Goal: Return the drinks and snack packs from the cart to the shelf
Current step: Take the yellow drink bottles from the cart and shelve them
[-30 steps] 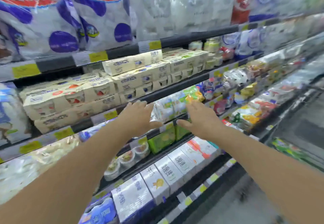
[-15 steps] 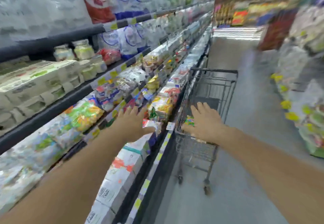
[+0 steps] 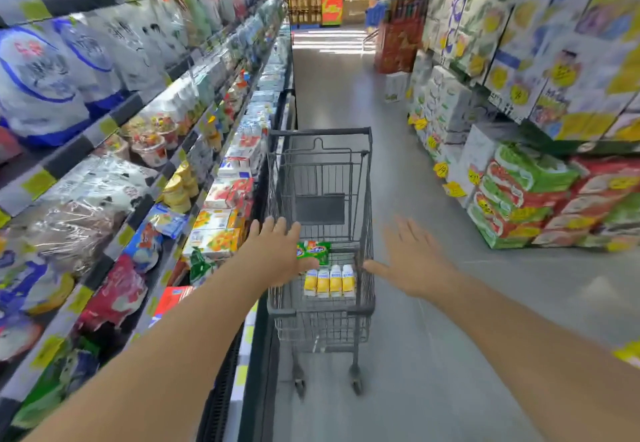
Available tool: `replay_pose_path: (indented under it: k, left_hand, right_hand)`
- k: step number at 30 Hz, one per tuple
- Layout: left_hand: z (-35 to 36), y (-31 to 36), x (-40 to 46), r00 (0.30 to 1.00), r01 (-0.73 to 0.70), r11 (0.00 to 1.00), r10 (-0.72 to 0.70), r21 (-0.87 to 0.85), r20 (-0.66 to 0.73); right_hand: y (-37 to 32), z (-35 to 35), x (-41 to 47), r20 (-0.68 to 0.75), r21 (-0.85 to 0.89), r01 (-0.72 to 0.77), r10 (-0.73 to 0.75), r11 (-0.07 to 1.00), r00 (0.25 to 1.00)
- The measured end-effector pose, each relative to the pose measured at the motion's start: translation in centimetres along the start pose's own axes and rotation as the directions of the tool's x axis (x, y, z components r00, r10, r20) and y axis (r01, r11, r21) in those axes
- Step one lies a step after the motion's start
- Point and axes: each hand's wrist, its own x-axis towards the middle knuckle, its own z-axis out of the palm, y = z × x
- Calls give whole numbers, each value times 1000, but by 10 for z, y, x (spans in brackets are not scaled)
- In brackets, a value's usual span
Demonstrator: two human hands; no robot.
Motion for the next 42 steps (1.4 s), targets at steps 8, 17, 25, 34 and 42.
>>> replay_pose_path:
  k: [8, 17, 25, 34, 42]
  left_hand:
    - [7, 12, 125, 993, -75, 997, 77, -25, 89]
    - [85, 28, 249, 981, -28, 983, 62, -180, 183]
    - [212, 9, 340, 935, 149, 957, -54, -248, 351]
    - [359, 0, 408, 872, 309, 857, -83, -412, 482]
    - [432, 9, 464, 765, 592, 598, -207, -540, 610]
  right_hand:
    - [36, 27, 97, 44, 47, -52, 50, 998, 998]
    - [58, 97, 249, 151, 123, 18, -37, 992, 988]
    - [37, 217, 351, 340, 294, -118, 12, 948, 940]
    - [37, 361, 420, 473, 351, -547, 360, 760, 804]
    - [37, 446, 445, 488, 353, -738, 559, 575, 670]
